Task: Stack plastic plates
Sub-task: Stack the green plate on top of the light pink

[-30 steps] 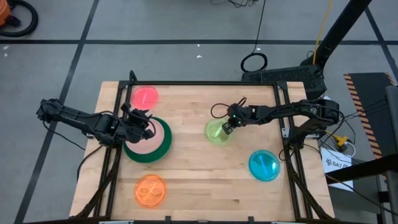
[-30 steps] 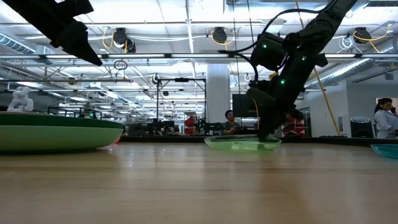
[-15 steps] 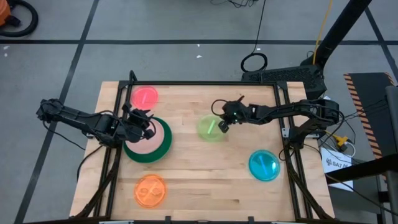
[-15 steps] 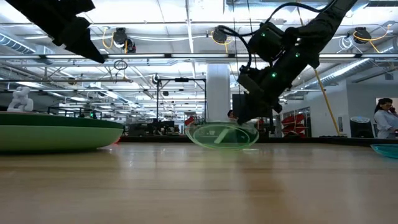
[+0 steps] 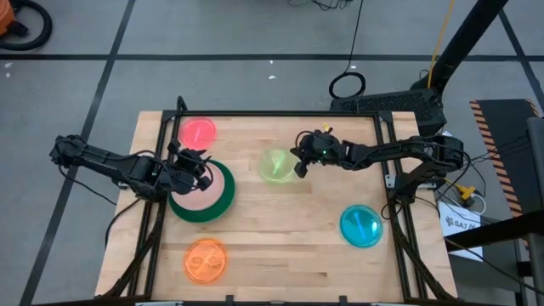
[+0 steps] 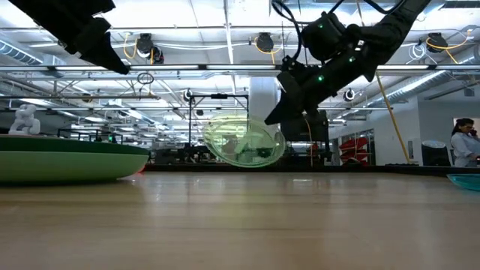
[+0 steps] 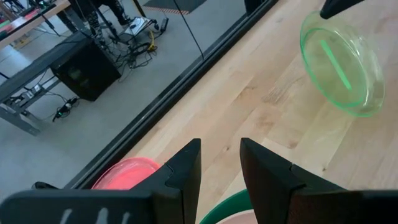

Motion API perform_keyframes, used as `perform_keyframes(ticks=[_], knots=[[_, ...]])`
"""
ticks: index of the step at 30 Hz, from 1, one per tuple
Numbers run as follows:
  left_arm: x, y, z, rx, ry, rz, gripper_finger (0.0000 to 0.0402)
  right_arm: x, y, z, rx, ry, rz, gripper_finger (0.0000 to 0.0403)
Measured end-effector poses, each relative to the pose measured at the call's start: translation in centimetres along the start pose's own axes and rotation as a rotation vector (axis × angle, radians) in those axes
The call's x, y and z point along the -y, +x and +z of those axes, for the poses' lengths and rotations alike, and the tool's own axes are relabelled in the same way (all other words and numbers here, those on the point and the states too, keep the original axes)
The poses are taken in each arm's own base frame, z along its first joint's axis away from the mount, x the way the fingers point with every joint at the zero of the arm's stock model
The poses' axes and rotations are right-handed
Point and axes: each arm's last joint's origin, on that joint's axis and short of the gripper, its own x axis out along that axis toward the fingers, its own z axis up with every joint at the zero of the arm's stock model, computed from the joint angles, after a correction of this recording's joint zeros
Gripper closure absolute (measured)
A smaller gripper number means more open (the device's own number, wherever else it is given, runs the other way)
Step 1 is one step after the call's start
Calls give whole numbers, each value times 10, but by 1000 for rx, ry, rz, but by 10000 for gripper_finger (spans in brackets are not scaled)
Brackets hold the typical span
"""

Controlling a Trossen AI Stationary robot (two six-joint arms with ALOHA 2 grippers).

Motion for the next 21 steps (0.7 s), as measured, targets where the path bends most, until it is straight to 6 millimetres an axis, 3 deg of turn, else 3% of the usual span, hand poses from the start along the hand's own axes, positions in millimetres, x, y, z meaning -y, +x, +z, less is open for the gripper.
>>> perform_keyframes(ticks=[12,21], knots=[[0,0,0,0,-17,0,282,-15,-4,16,188,-67,60,403],[-2,-4,11,58,66,37,282,-24,-8,37,357,7,113,403]])
